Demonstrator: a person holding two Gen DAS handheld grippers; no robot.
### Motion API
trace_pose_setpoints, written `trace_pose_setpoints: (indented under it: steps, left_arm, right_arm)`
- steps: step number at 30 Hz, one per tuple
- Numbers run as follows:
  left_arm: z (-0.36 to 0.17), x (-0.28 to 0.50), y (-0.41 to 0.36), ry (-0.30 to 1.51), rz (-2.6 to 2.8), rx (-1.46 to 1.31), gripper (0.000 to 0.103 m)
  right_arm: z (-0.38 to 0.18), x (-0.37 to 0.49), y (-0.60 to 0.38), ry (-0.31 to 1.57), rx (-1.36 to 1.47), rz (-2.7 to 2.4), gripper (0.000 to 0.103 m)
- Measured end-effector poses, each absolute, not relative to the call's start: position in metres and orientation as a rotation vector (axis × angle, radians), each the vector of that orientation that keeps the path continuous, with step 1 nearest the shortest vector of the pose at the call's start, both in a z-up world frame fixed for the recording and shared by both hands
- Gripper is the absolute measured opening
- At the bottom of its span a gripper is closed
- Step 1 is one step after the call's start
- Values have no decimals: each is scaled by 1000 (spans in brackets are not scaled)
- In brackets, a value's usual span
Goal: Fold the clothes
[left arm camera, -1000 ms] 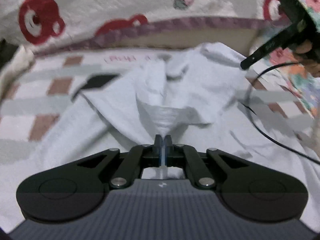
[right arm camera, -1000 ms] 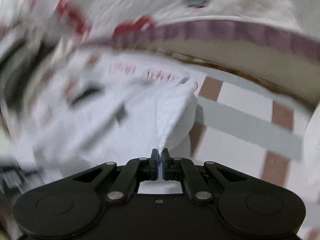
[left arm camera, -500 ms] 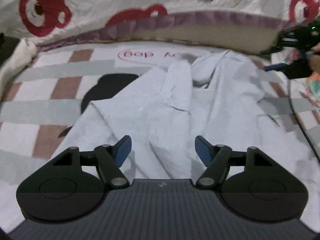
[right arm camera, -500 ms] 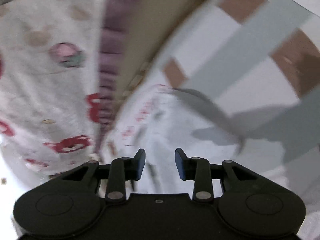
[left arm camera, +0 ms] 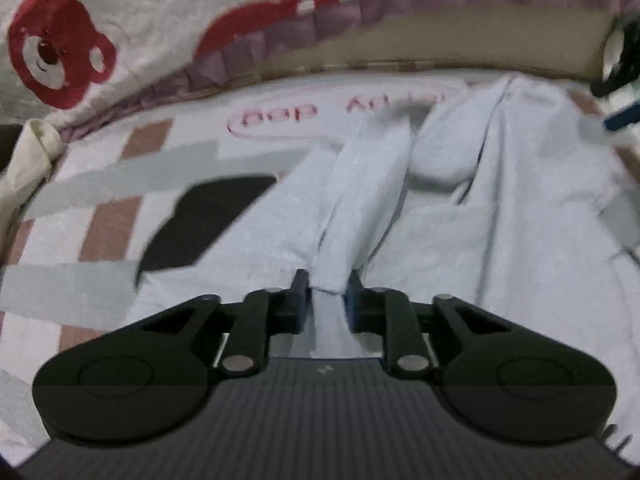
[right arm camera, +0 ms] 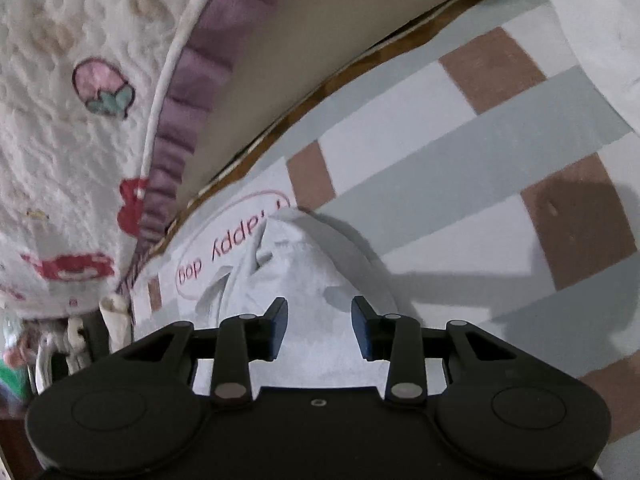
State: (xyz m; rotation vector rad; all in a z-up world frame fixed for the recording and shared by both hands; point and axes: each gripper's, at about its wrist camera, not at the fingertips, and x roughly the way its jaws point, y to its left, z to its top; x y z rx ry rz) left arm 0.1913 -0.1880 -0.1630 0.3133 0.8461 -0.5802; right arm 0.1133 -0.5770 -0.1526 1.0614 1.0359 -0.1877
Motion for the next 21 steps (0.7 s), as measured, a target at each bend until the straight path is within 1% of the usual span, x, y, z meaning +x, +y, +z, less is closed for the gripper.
trace_pose_setpoints:
  steps: [5, 6, 8, 9, 11, 13, 16, 18, 21]
  left_arm:
    - [-107, 179, -156, 666, -452, 331, 9]
    - [-101, 174, -143, 639, -403, 325, 7]
    - [-89, 165, -116, 585, -304, 314, 6]
    - [-83, 160, -103, 557, -255, 308, 9]
    - [-76, 147, -76, 508, -147, 293, 11]
    - [-89, 132, -43, 542, -54, 240, 11]
    - [-123, 129, -5, 716, -22, 102, 11]
    - [-138, 134, 9, 799, -1, -6, 11]
    - [-138, 142, 8, 810, -2, -62, 11]
  right_arm:
    - [-139, 123, -561, 1071, 842, -166, 41]
    - [-136, 124, -559, 1071, 814, -164, 41]
    - [-133, 123, -558, 1063, 812, -150, 41]
    - [-133, 123, -558, 1061, 819, -143, 41]
    - [-134, 122, -558, 1075, 835, -125, 41]
    - [-135, 122, -558, 1099, 845, -103, 41]
    - [-133, 120, -561, 1095, 855, -116, 42]
    - [-134, 119, -561, 1094, 855, -135, 44]
    - [-140, 117, -561, 1101, 864, -165, 46]
